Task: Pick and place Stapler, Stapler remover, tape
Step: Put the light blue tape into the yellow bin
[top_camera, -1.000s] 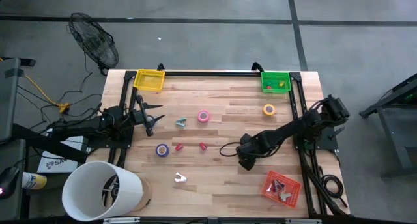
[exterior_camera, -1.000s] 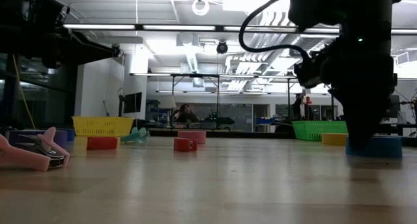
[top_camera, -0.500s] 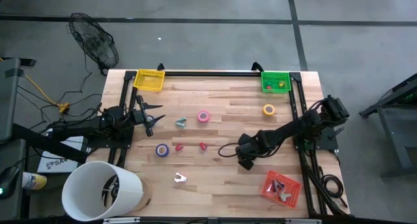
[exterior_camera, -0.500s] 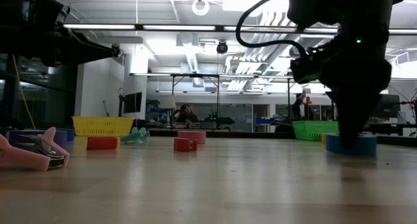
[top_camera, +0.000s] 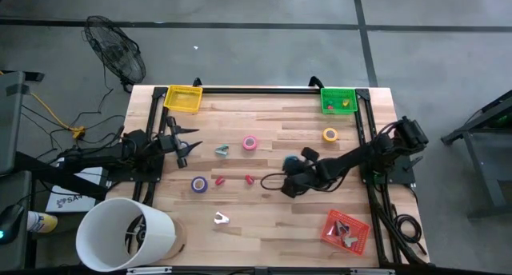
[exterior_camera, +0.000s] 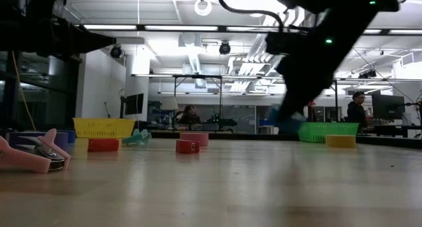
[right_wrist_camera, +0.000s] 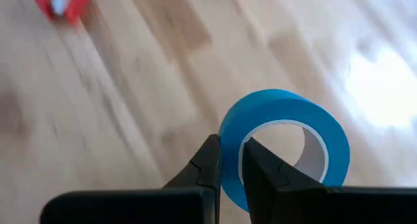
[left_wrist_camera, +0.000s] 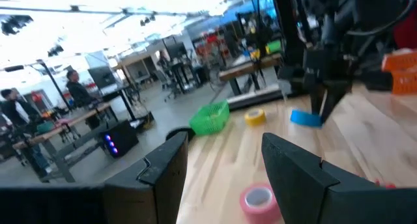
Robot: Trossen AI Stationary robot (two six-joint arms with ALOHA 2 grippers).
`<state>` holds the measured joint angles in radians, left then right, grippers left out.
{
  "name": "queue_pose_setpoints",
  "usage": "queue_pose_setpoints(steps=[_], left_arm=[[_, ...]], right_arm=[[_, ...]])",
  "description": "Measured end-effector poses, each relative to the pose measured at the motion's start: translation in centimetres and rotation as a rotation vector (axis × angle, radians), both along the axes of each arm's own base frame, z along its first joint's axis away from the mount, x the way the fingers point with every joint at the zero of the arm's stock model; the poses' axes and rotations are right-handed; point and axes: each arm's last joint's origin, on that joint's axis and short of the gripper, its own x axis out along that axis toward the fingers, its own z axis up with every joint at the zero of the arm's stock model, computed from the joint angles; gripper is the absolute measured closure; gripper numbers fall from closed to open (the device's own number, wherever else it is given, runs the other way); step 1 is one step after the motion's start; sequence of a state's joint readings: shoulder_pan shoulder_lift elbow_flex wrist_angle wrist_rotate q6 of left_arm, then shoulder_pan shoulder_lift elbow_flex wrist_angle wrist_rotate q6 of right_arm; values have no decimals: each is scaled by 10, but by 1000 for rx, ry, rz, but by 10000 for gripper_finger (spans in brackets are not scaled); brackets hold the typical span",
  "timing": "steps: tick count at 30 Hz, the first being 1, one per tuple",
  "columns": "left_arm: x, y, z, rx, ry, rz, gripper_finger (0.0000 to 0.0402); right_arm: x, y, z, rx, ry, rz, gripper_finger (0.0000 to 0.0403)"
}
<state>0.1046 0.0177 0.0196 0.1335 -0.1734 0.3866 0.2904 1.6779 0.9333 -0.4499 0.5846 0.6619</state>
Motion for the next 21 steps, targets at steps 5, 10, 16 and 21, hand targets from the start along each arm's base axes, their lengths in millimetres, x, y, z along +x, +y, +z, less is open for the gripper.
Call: queue_pose_setpoints(steps=[5,10,16,21], left_arm=[[3,0,3,3,-21,-7,208],[10,1,4,4,-17,-15,208],[25,2,18,5,45,-29,208],[47,4,27,24,114,-26,208]], right_arm=[[23,-15,11,-109,-107,156,375],[49,-30,32,-209,-297,354,375],[65,-44,57,-299,-528,615,375],[68,-53,64,-369,-571,747,375]])
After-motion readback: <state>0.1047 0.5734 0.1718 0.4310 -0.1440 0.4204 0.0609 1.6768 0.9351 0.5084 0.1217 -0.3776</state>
